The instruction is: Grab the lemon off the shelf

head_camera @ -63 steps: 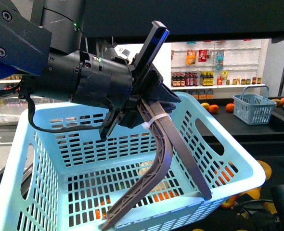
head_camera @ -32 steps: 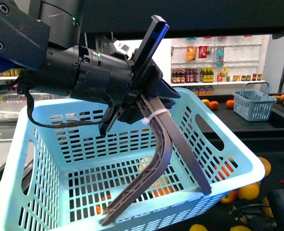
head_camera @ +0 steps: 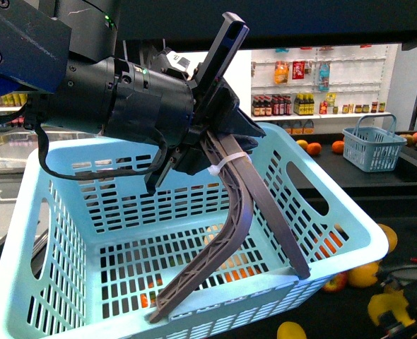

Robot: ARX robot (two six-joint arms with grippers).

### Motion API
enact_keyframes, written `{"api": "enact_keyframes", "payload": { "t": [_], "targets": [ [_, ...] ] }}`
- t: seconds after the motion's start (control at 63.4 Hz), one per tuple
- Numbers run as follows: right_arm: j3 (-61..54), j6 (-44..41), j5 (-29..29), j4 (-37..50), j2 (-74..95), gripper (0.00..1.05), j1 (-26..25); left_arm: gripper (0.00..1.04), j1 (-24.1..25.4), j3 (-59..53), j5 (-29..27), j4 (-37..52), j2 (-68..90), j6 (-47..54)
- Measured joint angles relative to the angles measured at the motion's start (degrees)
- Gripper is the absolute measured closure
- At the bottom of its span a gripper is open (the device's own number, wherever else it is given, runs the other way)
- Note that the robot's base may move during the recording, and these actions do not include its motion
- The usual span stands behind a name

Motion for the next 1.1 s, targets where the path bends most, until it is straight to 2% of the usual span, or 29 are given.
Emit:
{"api": "enact_keyframes", "payload": {
  "t": [0.189, 0.394, 0.647, 0.82, 1.104],
  "targets": [
    [-5.55, 0.22, -2.56, 2.49, -11.69, 0.42, -2.95, 0.92, 0.0, 0.0, 0.02, 0.0, 0.0, 0.0],
    [-9.03, 6.16, -8.5, 1.64, -28.55, 0.42, -1.86, 0.92, 0.0, 0.0, 0.02, 0.0, 0.0, 0.0],
    [-12.72, 19.61, -17.03, -2.51, -46.38, 0.42, 5.97, 0.92, 0.0, 0.0, -0.02, 0.0, 0.0, 0.0],
    [-17.22, 22.27, -17.27, -2.82, -47.8, 0.42, 11.98, 0.92, 0.0, 0.0, 0.02, 0.0, 0.0, 0.0],
    [-18.16, 23.87, -15.87, -1.51, -47.01, 0.42, 17.57, 0.92, 0.0, 0.0, -0.04, 0.0, 0.0, 0.02]
  ]
}}
